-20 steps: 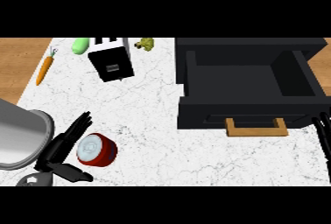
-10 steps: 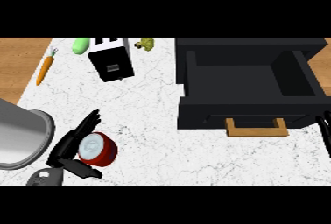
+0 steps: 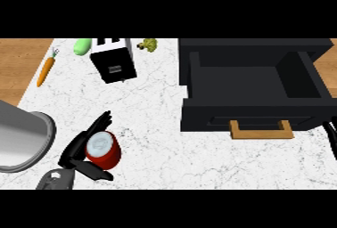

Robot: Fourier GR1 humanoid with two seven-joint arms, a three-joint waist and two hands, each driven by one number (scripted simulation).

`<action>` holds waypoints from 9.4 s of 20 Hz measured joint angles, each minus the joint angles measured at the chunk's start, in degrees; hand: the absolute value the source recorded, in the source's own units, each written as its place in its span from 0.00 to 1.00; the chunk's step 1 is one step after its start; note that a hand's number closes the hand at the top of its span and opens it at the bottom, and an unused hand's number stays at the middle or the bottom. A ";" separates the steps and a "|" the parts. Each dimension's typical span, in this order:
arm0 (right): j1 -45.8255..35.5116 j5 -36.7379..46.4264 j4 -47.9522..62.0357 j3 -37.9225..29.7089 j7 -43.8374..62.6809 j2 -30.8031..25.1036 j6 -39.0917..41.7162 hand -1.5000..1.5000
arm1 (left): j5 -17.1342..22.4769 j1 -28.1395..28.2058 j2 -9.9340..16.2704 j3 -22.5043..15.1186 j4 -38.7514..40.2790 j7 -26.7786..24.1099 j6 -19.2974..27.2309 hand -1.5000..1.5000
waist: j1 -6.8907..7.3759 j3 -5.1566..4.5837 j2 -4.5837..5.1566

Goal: Pick up the can, place it into the drawer and close the drawer

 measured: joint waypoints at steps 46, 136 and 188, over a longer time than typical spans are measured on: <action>3.15 -2.93 -5.26 -0.82 1.06 0.40 -0.64 0.00 | 10.55 -14.59 -9.90 -6.17 -30.97 35.64 33.01 1.00 | -0.23 0.02 -0.04; -9.37 9.78 -4.50 2.13 -0.18 -5.89 -1.02 0.00 | 46.73 -69.69 -9.96 -41.13 27.15 27.75 70.14 0.00 | -6.71 0.09 1.81; -46.27 71.20 66.47 10.57 -12.09 -8.71 -41.24 0.00 | 42.95 -57.66 12.17 -42.75 -8.37 47.26 71.22 0.00 | 3.71 -1.27 -0.95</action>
